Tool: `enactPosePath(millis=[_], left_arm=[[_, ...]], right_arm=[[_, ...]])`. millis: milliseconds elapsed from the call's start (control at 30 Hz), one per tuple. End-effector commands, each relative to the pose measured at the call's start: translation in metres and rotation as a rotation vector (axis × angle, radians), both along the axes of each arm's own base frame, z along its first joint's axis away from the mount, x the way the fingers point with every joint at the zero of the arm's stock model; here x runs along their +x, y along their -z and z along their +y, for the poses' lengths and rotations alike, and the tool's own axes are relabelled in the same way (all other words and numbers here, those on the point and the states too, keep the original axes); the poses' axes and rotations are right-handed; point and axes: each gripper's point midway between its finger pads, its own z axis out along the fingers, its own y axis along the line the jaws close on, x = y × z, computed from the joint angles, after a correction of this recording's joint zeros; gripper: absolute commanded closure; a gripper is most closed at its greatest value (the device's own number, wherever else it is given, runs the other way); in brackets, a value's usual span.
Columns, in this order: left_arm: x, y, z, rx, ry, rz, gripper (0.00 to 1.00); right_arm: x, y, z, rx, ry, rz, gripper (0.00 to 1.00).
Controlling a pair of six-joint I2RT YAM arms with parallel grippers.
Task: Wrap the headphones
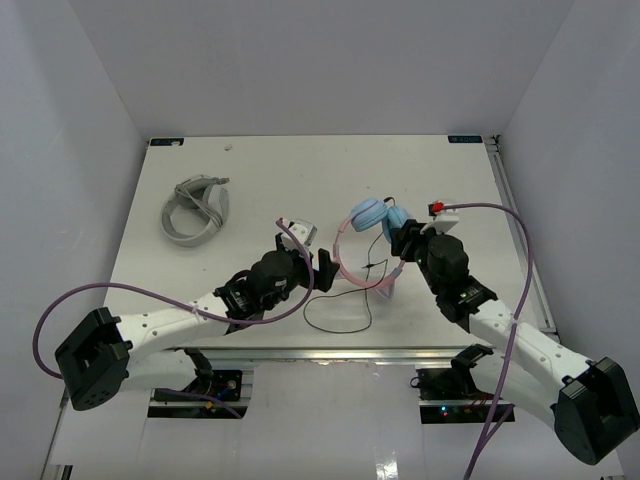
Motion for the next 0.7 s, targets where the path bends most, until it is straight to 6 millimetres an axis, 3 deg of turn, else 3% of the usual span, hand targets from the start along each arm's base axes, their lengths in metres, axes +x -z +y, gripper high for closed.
enactPosePath(millis=[0, 167, 367, 500, 667], left_arm=[[-0.003, -0.027, -0.015, -0.077, 0.058, -0.036, 0.11], [0.002, -0.028, -0.016, -0.090, 0.032, -0.029, 0.10], [0.005, -0.026, -0.015, -0.081, 0.016, -0.032, 0.11], [0.003, -0.032, -0.010, -0.092, 0.013, -0.048, 0.11], [0.001, -0.046, -0.002, -0.117, 0.008, -0.097, 0.11]], right_arm=[[0.001, -0.052, 0.009, 0.162, -0.030, -0.177, 0.92], [-0.005, -0.041, 0.014, 0.246, -0.049, -0.173, 0.92], [-0.005, -0.036, 0.014, 0.215, -0.062, -0.178, 0.92], [-0.009, -0.040, 0.016, 0.170, -0.110, -0.254, 0.92], [-0.014, -0.045, 0.012, 0.232, -0.092, -0.290, 0.92]])
